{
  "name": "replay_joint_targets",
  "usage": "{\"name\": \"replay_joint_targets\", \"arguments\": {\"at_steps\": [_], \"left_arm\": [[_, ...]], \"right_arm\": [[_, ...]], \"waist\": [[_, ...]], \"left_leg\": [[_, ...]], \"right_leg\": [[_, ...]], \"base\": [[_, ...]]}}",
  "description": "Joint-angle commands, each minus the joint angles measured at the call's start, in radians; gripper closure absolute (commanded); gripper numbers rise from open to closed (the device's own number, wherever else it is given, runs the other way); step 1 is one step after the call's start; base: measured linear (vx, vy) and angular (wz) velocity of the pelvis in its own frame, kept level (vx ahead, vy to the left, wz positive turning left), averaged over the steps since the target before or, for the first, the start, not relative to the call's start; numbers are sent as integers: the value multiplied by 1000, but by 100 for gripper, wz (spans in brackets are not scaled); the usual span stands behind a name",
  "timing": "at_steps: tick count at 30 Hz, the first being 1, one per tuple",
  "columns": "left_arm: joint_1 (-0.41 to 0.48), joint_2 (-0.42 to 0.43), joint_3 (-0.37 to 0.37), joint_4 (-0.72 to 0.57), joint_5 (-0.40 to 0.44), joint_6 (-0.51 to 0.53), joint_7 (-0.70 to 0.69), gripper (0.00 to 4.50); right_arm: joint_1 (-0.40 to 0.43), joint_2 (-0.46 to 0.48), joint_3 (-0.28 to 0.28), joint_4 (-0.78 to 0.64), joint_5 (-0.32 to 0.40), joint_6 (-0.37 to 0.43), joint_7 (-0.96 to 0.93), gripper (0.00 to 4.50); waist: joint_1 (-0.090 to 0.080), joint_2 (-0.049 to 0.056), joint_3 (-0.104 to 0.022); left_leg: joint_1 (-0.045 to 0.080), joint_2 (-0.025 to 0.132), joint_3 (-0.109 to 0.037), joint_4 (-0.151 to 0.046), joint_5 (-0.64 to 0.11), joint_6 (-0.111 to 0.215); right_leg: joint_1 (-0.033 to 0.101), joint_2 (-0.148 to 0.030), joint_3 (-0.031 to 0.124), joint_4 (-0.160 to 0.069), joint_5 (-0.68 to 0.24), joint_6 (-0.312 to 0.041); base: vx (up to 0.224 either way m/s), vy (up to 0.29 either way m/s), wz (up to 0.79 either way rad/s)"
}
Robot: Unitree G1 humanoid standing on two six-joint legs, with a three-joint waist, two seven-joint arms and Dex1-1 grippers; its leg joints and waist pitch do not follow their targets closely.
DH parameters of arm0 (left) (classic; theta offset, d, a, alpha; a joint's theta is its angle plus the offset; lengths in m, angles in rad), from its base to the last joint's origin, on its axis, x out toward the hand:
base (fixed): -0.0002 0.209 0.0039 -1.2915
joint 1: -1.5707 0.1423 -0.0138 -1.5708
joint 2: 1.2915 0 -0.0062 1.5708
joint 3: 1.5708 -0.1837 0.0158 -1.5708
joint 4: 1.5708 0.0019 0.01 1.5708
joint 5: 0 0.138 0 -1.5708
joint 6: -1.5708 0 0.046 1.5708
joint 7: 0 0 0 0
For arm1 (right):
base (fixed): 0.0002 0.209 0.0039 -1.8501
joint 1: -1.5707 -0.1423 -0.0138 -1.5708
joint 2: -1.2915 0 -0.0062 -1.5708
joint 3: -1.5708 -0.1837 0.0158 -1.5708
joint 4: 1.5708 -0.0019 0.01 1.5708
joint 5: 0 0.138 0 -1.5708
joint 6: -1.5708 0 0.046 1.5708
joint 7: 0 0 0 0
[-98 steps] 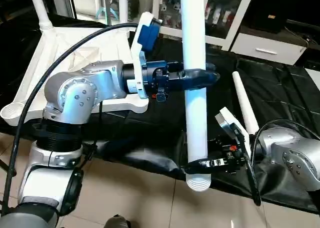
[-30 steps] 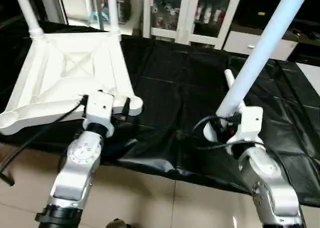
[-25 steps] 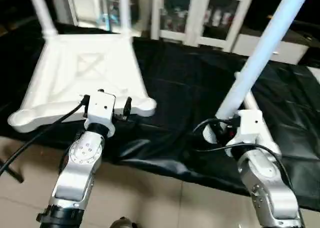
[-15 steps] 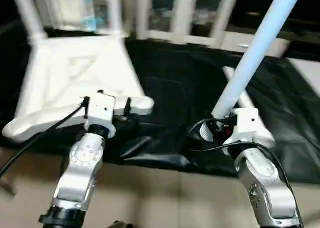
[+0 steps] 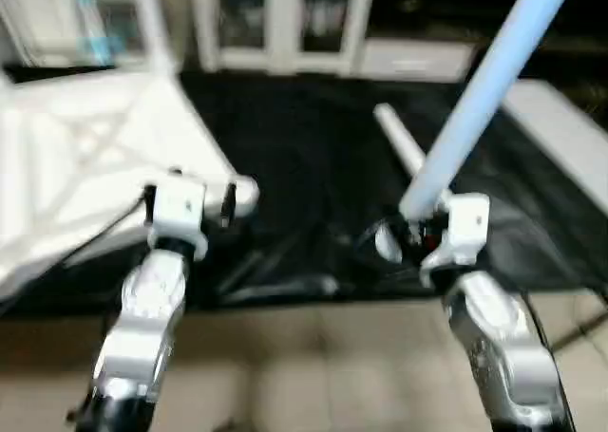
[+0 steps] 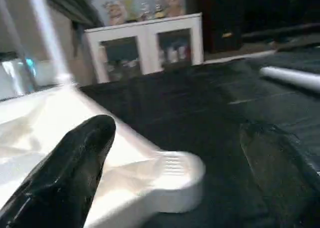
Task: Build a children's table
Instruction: Pick table leg
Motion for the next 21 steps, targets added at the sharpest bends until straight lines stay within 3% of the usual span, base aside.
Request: {"name": "replay_joint_targets", "arguments": {"at_steps": [1, 2, 3, 4, 6, 7, 8, 12, 13, 14, 15, 16, 17, 18, 19, 20, 21], "left_arm": [[9, 1, -11, -27, 2, 10, 8, 0], [10, 4, -12, -28, 2, 7, 4, 0], [12, 5, -11, -31, 8, 2, 6, 0], [16, -1, -6, -41, 14, 24, 14, 0], [17, -3, -3, -47, 8, 37, 3, 0], [15, -6, 2, -49, -4, 25, -7, 0], [11, -6, 4, -51, 0, 21, -4, 0], [3, -1, -3, -56, 9, 28, -11, 0], [0, -1, -4, -60, 7, 25, -8, 0], [0, -2, -3, -62, 5, 27, -9, 0], [-1, -3, 0, -67, 4, 27, -7, 0], [-1, -4, 3, -71, 1, 32, -8, 0], [-2, -5, 5, -73, 0, 36, -8, 0], [-2, -5, 6, -74, -1, 37, -9, 0], [-4, -4, 8, -73, -2, 38, -12, 0], [-5, -2, 8, -72, -1, 39, -14, 0], [-5, -2, 8, -72, -1, 40, -14, 0]], "right_arm": [[-7, -14, -10, 2, -9, -6, 10, 261], [-6, -19, -2, 6, -18, -13, 16, 261], [-4, -24, 4, 11, -25, -21, 20, 261], [-2, -19, -1, 16, -12, -16, 22, 261], [-4, -18, -4, 18, -5, -11, 27, 261], [-7, -23, 1, 18, -7, -10, 35, 261], [-9, -27, 7, 17, -8, -7, 44, 261], [-11, -32, 16, 12, -3, -2, 56, 261], [-12, -35, 25, 11, -6, -2, 61, 261], [-12, -35, 27, 10, -9, -2, 63, 261], [-11, -34, 29, 10, -11, -3, 65, 261], [-10, -32, 29, 10, -12, -4, 69, 261], [-9, -32, 29, 9, -13, -4, 72, 261], [-8, -31, 30, 9, -13, -4, 73, 261], [-8, -31, 30, 8, -12, -3, 75, 261], [-6, -30, 30, 6, -10, -4, 77, 261], [-6, -30, 30, 5, -10, -4, 77, 261]], "waist": [[34, -27, -36], [32, -22, -26], [26, -21, -19], [22, -5, -19], [13, -14, -15], [12, -7, -12], [9, -4, -10], [2, 5, -15], [7, 21, -4], [6, 15, -16], [-2, 22, -24], [-7, 31, -15], [-12, 28, -14], [-12, 33, -5], [-13, 37, 1], [-12, 35, 7], [-12, 34, 9]], "left_leg": [[-10, -39, 62, 21, 3, 161], [-1, -2, 55, -34, -20, 42], [1, 8, 58, -59, -47, 20], [13, 21, 54, -94, -116, -23], [31, 22, 60, -105, -196, -39], [47, 30, 63, -117, -241, -45], [50, 41, 58, -129, -270, -49], [52, 58, 47, -146, -298, -54], [-12, 27, 3, -176, -340, 5], [-1, 22, -6, -162, -342, 24], [-5, 15, -22, -148, -291, 60], [-11, 9, -29, -152, -352, 63], [-13, 7, -33, -153, -399, 56], [-10, 0, -32, -154, -499, 36], [-13, -5, -23, -147, -531, 30], [2, -8, -7, -134, -550, 36], [7, -6, 0, -125, -546, 42]], "right_leg": [[77, -147, 84, -205, -139, -218], [71, -142, 82, -204, -315, -41], [71, -134, 77, -212, -371, 17], [60, -105, 54, -209, -413, 84], [46, -88, 38, -217, -430, 115], [35, -81, 32, -221, -422, 88], [37, -78, 28, -213, -383, 57], [45, -81, 26, -201, -261, -7], [89, -93, -33, -193, -248, -42], [88, -100, -44, -198, -238, -51], [101, -117, -58, -199, -176, -98], [116, -116, -75, -207, -219, -107], [125, -117, -82, -211, -264, -100], [141, -120, -91, -228, -383, -89], [161, -127, -98, -246, -491, -79], [170, -133, -103, -267, -578, -79], [177, -138, -108, -276, -609, -80]], "base": [[-134, -159, -2], [-134, -159, -2], [-118, -127, -9], [-105, -96, -10], [-99, -78, -5], [-68, -14, 8], [-68, -14, 8], [-4, 15, 0], [-17, 64, 25], [-17, 64, 25], [-5, 57, 51], [25, 53, 51], [25, 53, 51], [41, 46, 50], [65, 32, 58], [65, 32, 58], [96, 32, 66]]}}
